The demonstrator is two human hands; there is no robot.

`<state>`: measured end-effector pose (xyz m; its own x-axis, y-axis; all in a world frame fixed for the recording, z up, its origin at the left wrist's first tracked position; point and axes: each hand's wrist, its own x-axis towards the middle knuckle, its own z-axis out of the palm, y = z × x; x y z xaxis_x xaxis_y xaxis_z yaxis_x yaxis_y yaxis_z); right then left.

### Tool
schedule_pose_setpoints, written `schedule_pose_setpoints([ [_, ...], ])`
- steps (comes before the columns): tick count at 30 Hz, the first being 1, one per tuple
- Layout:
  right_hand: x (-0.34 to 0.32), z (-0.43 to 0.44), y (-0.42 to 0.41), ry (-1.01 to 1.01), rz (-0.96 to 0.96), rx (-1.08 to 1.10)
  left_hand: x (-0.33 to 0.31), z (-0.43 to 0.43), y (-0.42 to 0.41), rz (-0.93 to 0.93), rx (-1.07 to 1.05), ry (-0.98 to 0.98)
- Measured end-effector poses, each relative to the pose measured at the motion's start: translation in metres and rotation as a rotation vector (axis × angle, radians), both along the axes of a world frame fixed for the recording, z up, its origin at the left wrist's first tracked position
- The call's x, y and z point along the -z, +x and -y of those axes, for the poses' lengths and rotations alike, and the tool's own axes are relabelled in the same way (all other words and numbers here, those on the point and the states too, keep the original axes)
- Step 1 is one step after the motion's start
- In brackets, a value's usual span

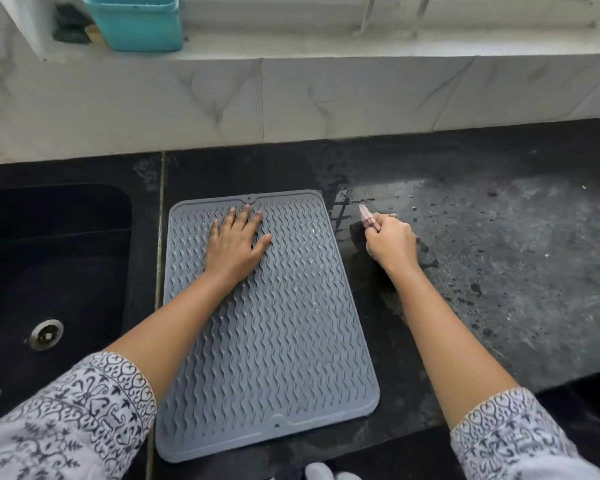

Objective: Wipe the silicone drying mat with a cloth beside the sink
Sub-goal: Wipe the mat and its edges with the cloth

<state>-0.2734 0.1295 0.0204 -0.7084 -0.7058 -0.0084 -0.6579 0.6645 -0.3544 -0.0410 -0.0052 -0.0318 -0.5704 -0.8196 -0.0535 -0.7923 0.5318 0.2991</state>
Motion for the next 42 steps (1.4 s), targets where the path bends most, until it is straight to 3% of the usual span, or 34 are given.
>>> schedule_pose_setpoints([
  [2, -0.015, 0.014, 0.009, -0.107, 0.12, 0.04, 0.002, -0.002, 0.0, -0.002, -0.016, -0.021],
  [5, -0.019, 0.045, 0.036, -0.216, 0.154, -0.056, 0.002, -0.002, -0.001, 0.007, -0.026, -0.015],
  [9, 0.021, 0.08, 0.073, 0.057, -0.071, -0.327, 0.003, -0.001, -0.003, 0.01, -0.043, -0.023],
  [11, 0.027, 0.082, 0.069, 0.175, -0.034, -0.371, 0.005, -0.001, -0.003, 0.002, -0.048, -0.028],
  [16, 0.031, 0.065, 0.041, 0.194, 0.073, -0.552, 0.006, 0.0, -0.003, 0.004, -0.055, -0.028],
  [24, 0.042, 0.081, 0.062, 0.15, -0.022, -0.402, 0.007, -0.001, -0.006, 0.049, -0.084, -0.05],
  [32, 0.044, -0.004, 0.09, 0.077, -0.105, -0.43, 0.01, -0.001, -0.008, 0.072, -0.099, -0.06],
  [36, 0.045, 0.033, 0.087, -0.045, -0.118, -0.351, 0.01, -0.002, -0.006, 0.067, -0.079, -0.06],
  [42, 0.036, 0.091, 0.074, 0.008, -0.084, -0.327, 0.006, -0.002, -0.008, 0.082, -0.095, -0.054],
])
